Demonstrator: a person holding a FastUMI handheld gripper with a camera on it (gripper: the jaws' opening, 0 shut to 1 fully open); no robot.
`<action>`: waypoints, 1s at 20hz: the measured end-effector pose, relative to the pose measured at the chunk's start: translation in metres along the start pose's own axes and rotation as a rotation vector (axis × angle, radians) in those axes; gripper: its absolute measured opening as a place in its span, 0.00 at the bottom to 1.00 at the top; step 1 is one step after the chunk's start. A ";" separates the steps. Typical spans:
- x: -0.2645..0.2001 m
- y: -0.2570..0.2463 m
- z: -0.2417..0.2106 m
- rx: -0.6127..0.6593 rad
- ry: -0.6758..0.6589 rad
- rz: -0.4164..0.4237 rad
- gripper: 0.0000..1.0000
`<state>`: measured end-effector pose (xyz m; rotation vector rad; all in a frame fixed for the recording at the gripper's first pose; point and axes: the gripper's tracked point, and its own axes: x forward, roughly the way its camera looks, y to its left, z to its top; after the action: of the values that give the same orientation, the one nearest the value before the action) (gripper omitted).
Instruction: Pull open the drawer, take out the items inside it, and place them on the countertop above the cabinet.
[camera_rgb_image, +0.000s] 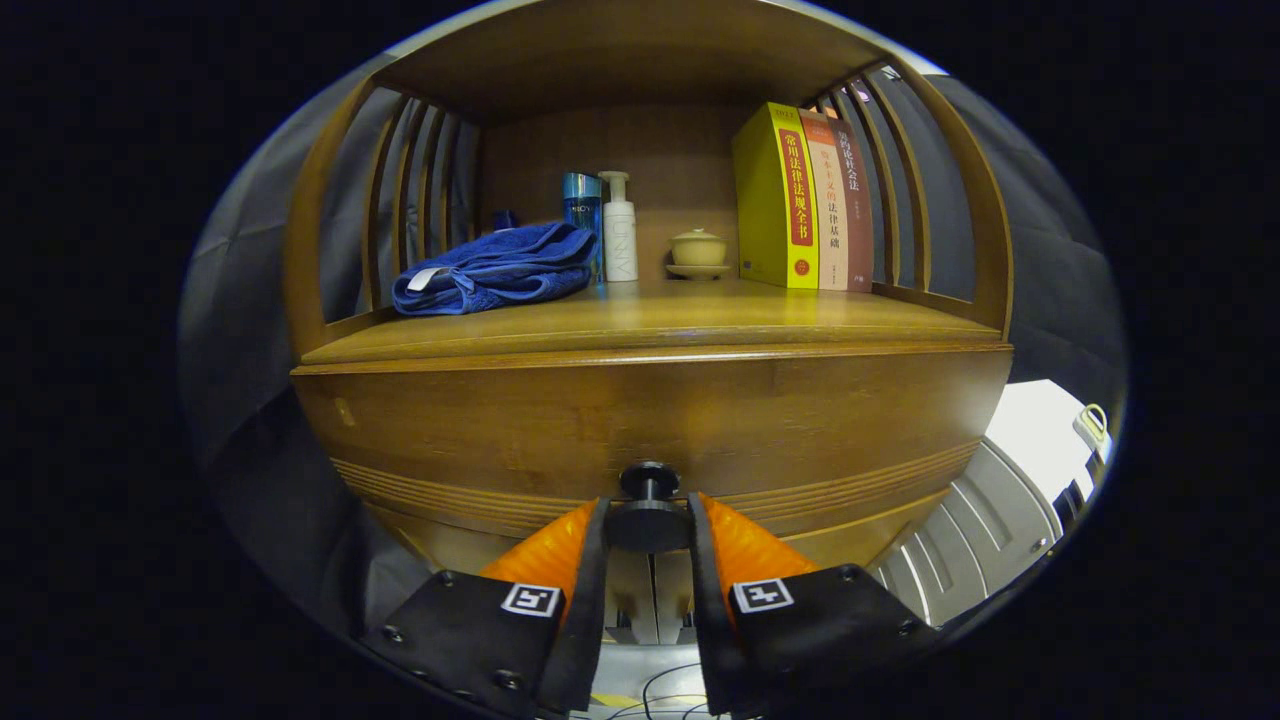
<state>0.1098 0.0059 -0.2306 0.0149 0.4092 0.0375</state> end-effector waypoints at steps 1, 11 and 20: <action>-0.003 0.000 -0.001 -0.003 0.001 -0.001 0.46; -0.065 0.002 -0.025 0.031 0.005 -0.015 0.44; -0.128 0.004 -0.051 0.054 0.039 -0.028 0.43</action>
<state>-0.0283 0.0054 -0.2260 0.0616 0.4488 -0.0004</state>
